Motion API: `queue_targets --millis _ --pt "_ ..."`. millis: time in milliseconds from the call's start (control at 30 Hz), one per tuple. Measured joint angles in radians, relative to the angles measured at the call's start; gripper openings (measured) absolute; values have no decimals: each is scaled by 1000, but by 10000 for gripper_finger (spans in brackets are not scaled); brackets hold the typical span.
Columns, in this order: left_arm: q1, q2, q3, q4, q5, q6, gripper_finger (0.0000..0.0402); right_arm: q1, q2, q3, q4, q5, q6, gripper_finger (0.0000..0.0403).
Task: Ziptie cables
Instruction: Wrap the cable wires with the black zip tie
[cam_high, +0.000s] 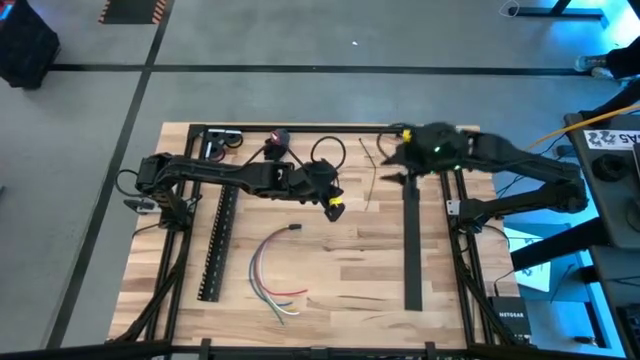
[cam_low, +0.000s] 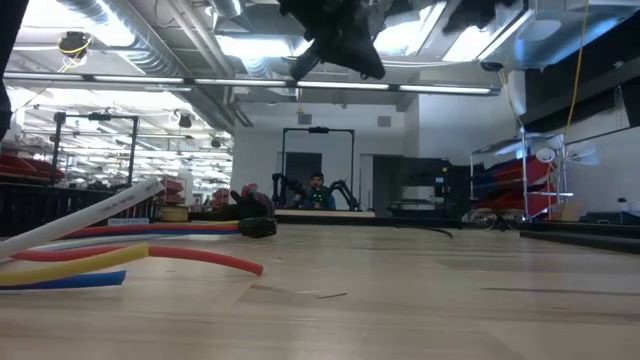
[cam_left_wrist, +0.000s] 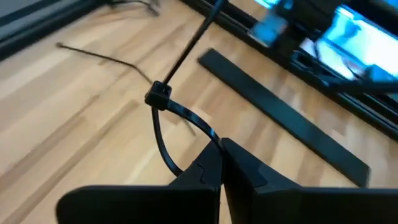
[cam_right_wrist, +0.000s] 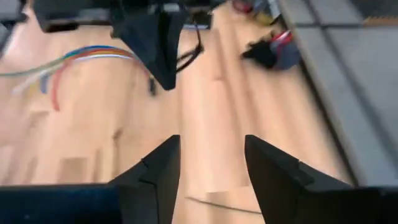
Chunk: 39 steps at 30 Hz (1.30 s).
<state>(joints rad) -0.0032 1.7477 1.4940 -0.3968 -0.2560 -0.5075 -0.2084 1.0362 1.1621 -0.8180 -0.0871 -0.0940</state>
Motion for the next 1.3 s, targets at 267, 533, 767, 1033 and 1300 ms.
queue_targets --millis 267,533,767,1033,1300 --pt "-23 0 1 115 29 256 0 21 -39 -412 608 -84 424 170" --pt "-34 0 2 167 182 476 0 87 43 -513 1031 -42 525 169" --pt "-41 0 2 201 246 499 0 94 56 -513 1099 -99 512 169" --pt "-41 0 2 201 241 466 0 111 55 -513 1103 -114 435 44" --pt "-33 -3 26 96 241 376 25 110 22 -510 1055 -160 320 3"
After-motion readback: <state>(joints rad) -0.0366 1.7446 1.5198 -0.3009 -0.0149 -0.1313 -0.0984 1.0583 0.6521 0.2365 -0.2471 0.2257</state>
